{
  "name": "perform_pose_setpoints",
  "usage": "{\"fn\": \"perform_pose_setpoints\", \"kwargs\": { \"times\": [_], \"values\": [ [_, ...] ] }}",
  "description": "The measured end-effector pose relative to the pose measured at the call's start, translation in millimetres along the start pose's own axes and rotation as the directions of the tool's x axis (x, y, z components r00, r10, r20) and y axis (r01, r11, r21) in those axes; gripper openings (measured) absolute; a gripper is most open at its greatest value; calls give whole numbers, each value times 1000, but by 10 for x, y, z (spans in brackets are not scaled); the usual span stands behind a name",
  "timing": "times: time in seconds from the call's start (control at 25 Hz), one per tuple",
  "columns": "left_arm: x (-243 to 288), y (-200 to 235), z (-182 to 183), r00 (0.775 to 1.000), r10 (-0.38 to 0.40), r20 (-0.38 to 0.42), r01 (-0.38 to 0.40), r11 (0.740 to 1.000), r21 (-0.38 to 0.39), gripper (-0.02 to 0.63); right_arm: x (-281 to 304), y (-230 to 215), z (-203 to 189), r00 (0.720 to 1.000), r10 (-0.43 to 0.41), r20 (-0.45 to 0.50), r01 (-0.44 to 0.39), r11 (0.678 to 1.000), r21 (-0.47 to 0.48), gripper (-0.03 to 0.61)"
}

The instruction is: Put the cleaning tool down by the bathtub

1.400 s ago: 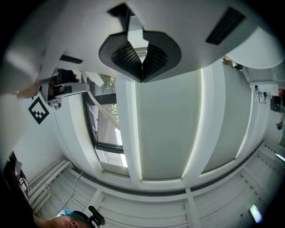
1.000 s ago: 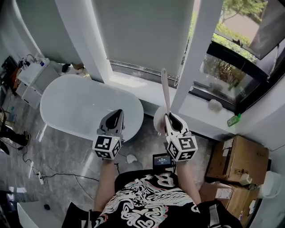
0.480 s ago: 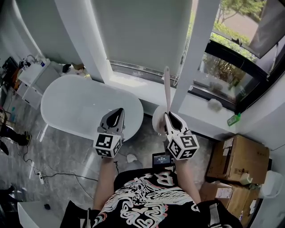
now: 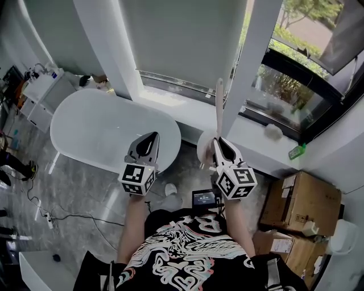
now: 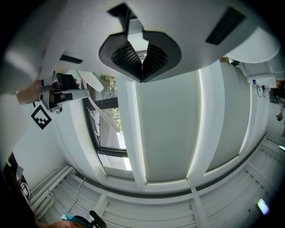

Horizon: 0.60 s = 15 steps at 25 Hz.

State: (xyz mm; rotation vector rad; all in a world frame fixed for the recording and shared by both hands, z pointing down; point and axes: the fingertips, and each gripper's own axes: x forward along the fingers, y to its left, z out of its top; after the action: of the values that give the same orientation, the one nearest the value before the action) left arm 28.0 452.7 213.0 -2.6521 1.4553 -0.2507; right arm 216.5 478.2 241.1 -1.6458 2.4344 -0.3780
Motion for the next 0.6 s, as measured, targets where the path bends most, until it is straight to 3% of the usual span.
{"fn": "perform_pose_setpoints", "kwargs": {
  "times": [0.12, 0.6],
  "values": [
    [90, 54, 3, 1000, 2, 2, -2, 1000, 0, 17, 70, -103, 14, 999, -30, -16, 29, 998, -56, 64],
    [962, 411, -133, 1000, -23, -16, 22, 999, -39, 17, 750, -541, 24, 996, -77, -54, 72, 994, -84, 64]
  ]
}}
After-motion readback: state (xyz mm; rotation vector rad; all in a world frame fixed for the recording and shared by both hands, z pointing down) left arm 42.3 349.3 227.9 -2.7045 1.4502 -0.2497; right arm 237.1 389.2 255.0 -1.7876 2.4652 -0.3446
